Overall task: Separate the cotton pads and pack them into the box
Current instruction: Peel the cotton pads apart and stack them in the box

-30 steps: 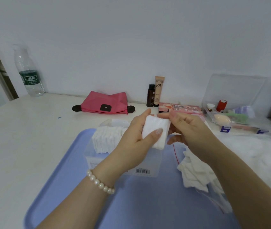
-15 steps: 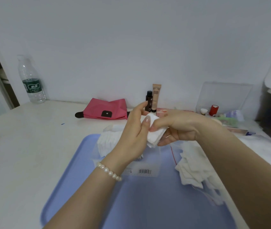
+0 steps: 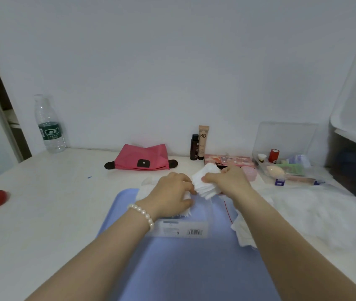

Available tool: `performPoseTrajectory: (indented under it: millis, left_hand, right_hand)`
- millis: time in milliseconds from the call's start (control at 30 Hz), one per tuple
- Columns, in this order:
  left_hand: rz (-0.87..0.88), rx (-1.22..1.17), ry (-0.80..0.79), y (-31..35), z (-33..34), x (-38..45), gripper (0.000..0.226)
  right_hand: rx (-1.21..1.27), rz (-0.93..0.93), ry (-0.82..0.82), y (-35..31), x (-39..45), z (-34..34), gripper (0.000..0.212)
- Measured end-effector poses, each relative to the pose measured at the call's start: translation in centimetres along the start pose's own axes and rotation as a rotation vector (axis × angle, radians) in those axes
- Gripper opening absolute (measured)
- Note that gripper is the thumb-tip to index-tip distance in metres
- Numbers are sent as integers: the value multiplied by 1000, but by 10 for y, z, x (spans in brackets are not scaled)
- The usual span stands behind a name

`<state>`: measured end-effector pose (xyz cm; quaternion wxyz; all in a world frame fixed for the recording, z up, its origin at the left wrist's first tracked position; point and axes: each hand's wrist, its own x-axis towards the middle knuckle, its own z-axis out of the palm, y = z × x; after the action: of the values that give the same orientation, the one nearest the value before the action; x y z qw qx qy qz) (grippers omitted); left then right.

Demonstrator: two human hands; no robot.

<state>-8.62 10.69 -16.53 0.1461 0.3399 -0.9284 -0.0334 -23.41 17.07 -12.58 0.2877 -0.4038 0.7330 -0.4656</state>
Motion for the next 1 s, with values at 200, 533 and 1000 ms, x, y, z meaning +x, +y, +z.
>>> performPoseTrajectory:
  millis: [200, 533, 1000]
  left_hand:
    - [-51, 77, -97, -3, 4, 0, 33]
    - [-110, -58, -62, -11, 3, -4, 36]
    - [-104, -76, -63, -11, 3, -5, 38]
  right_hand:
    - [-175, 31, 55, 11, -1, 15, 34]
    - [-810, -107, 161, 3, -16, 33, 33]
    - [-1197, -298, 182, 5, -14, 61, 22]
